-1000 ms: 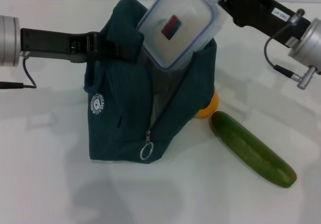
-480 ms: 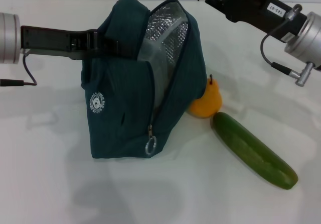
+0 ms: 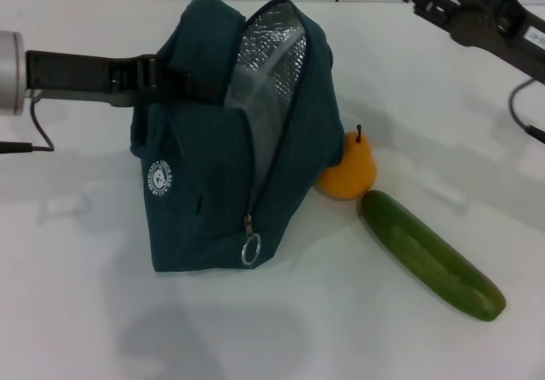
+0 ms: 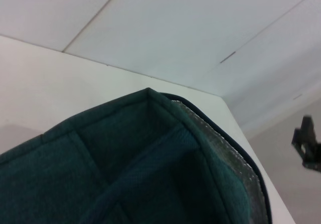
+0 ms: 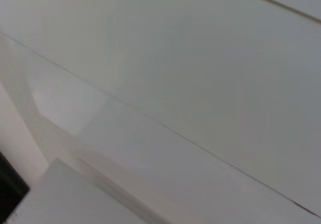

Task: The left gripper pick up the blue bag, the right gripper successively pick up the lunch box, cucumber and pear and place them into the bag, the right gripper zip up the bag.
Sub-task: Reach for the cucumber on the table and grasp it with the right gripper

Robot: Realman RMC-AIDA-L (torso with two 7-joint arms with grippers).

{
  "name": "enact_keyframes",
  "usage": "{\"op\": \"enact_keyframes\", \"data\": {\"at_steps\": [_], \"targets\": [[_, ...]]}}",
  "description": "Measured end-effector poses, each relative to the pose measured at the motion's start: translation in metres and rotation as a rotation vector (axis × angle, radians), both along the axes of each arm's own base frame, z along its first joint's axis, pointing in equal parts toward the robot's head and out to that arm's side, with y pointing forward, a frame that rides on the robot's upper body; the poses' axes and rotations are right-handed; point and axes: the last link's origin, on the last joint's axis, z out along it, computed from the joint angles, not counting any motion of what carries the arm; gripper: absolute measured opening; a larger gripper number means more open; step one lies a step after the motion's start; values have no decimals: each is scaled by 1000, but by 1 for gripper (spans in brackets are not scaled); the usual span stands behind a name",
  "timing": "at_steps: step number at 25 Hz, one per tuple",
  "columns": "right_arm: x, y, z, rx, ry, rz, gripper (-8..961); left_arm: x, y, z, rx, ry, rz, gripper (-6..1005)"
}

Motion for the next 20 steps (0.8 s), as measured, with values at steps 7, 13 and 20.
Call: {"op": "enact_keyframes", "data": {"at_steps": [7,13,20], "targets": [[10,-7,13,32,-222,129,784,-7,0,0,9,-20,9,32],[13,-5,30,65,-471,273,869,-9,0,-2,9,-26,-1,32],[4,5,63,117,-717,395,868,-12,-2,0,15,-32,1,32]]}}
